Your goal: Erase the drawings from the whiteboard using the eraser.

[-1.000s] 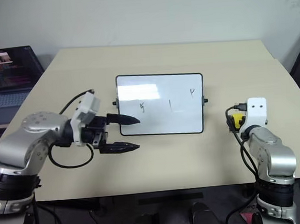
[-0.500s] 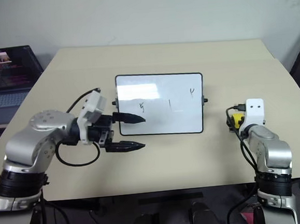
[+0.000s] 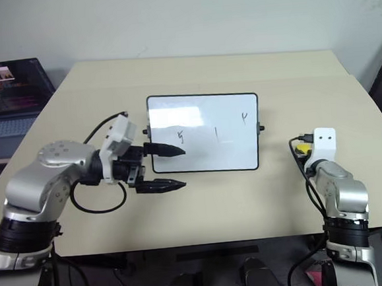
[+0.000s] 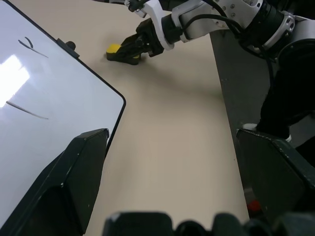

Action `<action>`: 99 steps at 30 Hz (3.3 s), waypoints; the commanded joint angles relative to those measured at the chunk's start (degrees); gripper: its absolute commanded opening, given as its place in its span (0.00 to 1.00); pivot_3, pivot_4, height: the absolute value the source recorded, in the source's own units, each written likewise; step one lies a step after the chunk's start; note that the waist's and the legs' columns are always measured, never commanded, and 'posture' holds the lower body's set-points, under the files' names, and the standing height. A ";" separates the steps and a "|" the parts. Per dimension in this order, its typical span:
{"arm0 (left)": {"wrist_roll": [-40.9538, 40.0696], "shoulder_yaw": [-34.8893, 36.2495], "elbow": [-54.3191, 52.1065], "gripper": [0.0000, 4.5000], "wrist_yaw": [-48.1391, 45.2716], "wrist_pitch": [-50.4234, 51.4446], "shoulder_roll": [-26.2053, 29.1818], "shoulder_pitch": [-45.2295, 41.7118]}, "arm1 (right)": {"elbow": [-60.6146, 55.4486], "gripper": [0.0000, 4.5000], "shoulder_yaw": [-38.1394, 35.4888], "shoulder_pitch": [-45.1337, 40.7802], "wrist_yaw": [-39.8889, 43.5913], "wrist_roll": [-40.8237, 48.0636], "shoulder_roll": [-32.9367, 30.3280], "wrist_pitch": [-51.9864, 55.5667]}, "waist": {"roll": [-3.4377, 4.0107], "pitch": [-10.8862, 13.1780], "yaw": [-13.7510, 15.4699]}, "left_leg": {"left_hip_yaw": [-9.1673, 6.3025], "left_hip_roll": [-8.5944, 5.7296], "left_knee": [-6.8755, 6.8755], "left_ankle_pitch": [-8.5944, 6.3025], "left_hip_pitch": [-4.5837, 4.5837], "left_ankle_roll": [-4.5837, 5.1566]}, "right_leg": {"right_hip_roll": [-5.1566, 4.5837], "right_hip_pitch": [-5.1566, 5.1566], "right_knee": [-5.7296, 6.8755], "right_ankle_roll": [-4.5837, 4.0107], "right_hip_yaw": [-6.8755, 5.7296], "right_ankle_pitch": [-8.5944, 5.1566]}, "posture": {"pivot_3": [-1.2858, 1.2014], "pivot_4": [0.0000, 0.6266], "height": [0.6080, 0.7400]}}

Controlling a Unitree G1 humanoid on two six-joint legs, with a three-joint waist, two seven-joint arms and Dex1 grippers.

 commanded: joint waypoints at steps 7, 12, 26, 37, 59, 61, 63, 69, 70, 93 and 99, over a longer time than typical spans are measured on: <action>-1.96 3.05 -3.48 1.00 2.78 2.48 0.05 0.83 | -2.65 0.29 -0.36 -0.30 -0.20 0.11 -0.61 -3.36 | 0.00 0.00 -0.02 | 0.00 0.00 0.01 0.00 0.00 0.00 | 0.00 0.00 0.02 -0.02 0.00 0.01 | 0.52 0.24 1.00; 1.15 4.45 -2.96 1.00 7.98 4.55 2.73 5.41 | -15.87 0.29 4.94 4.35 3.25 -1.03 -2.98 -6.59 | 0.07 0.04 -0.21 | -0.02 0.01 0.00 -0.01 0.00 0.01 | 0.00 -0.02 0.03 0.01 0.00 -0.01 | 0.52 0.24 1.00; 5.01 16.34 -0.14 1.00 30.07 7.70 -1.22 12.34 | -35.37 0.29 23.42 10.34 17.39 3.16 -5.74 -9.46 | 0.04 0.02 -0.18 | -0.09 0.02 0.05 -0.01 0.03 0.01 | -0.01 0.01 0.08 0.02 -0.04 -0.01 | 0.52 0.24 1.00; 6.03 13.48 6.05 1.00 18.29 2.68 5.06 11.64 | -13.64 0.29 39.53 -15.54 20.29 -8.70 -1.75 -17.24 | 0.03 0.01 -0.01 | -0.11 0.00 0.13 0.00 0.00 0.01 | -0.01 0.00 0.10 0.02 -0.10 0.07 | 0.52 0.24 1.00; 5.60 13.57 4.77 1.00 10.82 -3.49 5.23 14.38 | 25.89 0.29 46.25 -28.61 23.64 -23.48 9.29 -30.03 | 0.01 0.00 -0.32 | -0.18 -0.02 0.12 -0.01 -0.07 0.01 | -0.07 -0.10 0.25 -0.25 -0.18 0.24 | 0.52 0.24 1.00; 5.45 13.56 4.32 1.00 10.85 -3.32 5.21 14.52 | 25.47 0.29 47.30 -26.76 26.05 -24.17 8.37 -28.90 | -0.02 -0.02 -0.29 | -0.17 -0.05 0.15 -0.01 0.03 0.01 | -0.07 -0.10 0.45 -0.25 -0.15 0.22 | 0.52 0.24 1.00; 5.34 13.46 4.02 1.00 10.86 -3.20 5.17 14.55 | 24.88 0.29 48.11 -26.04 27.91 -24.97 7.60 -28.57 | -0.02 -0.02 -0.30 | -0.16 -0.05 0.18 0.00 0.19 0.01 | -0.06 -0.03 0.62 -0.28 -0.13 0.20 | 0.52 0.24 1.00; 5.45 12.91 3.85 1.00 10.82 -3.15 4.87 14.18 | 25.44 0.29 46.75 -28.35 27.47 -26.53 7.94 -30.21 | -0.02 -0.02 -0.35 | -0.14 -0.03 0.33 0.09 0.59 0.12 | 0.01 0.16 0.95 -0.15 -0.08 0.00 | 0.52 0.24 1.00; 5.49 12.79 3.91 1.00 10.80 -3.18 4.83 14.09 | 25.74 0.29 46.00 -29.30 26.51 -26.59 8.35 -30.85 | -0.02 -0.02 -0.38 | -0.14 -0.03 0.34 0.11 0.61 0.15 | 0.02 0.18 0.96 -0.17 -0.08 0.03 | 0.52 0.24 1.00; 5.53 11.99 4.17 1.00 10.38 -3.44 4.82 13.88 | 34.06 0.29 45.23 -31.69 27.30 -27.58 15.14 -34.19 | -0.02 -0.02 -1.63 | -0.16 -0.01 0.05 0.08 0.50 0.13 | 0.01 0.02 0.89 -0.33 -0.12 -0.02 | 0.52 0.24 1.00; 5.51 11.70 4.38 1.00 10.06 -3.31 4.87 13.51 | 34.89 0.29 41.89 -35.20 21.57 -27.68 16.15 -37.02 | -0.01 -0.01 -1.53 | -0.18 -0.02 0.11 0.10 0.51 0.13 | 0.01 0.04 0.92 -0.23 -0.11 -0.07 | 0.52 0.24 1.00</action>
